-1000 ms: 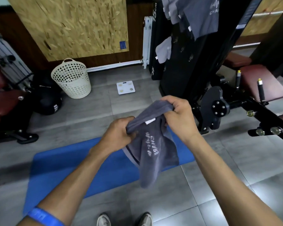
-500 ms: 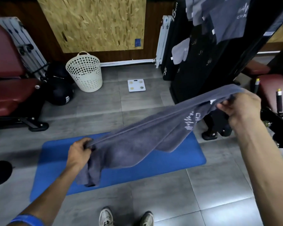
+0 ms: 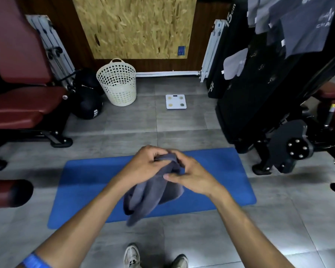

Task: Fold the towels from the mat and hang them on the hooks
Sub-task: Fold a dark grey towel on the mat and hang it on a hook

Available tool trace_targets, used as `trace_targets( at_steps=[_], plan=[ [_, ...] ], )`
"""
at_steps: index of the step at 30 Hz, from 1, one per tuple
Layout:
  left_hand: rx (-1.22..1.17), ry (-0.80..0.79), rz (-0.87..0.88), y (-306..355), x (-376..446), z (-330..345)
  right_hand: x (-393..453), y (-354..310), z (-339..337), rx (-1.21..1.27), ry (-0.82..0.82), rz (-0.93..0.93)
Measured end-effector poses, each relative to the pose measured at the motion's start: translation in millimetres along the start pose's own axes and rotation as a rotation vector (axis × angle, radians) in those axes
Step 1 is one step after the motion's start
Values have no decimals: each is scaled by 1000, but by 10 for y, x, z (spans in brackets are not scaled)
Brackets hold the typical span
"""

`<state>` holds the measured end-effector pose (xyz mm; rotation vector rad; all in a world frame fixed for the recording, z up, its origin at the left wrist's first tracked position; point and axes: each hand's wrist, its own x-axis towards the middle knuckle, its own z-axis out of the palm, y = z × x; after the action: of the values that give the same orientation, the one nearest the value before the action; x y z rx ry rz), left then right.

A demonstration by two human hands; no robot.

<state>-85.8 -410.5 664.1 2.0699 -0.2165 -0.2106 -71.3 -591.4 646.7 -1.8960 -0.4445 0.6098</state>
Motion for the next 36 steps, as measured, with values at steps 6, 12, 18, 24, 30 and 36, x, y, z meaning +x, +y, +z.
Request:
trace_targets(
  at_steps=[6,12,18,24,30,36],
  plan=[
    [-302,-77,-107,-252,-129,-221,82,-215,-92,425,162,-26],
    [-57,-140,-325,-975,-602,111,38,-653,-444,673,139,-178],
    [-236,74,-356,-1294,-746,215,61,-688,-663,618,331,-174],
    [-388,56,-479,-1243,-713,153,-55,-508,-887,415,401,-143],
    [-537,-28,-430,-295,-480,-65,33,-151,-993,154,603,-2],
    [-802,278,-438,441,169,-45,-284,214,-374,52,233,63]
  ],
)
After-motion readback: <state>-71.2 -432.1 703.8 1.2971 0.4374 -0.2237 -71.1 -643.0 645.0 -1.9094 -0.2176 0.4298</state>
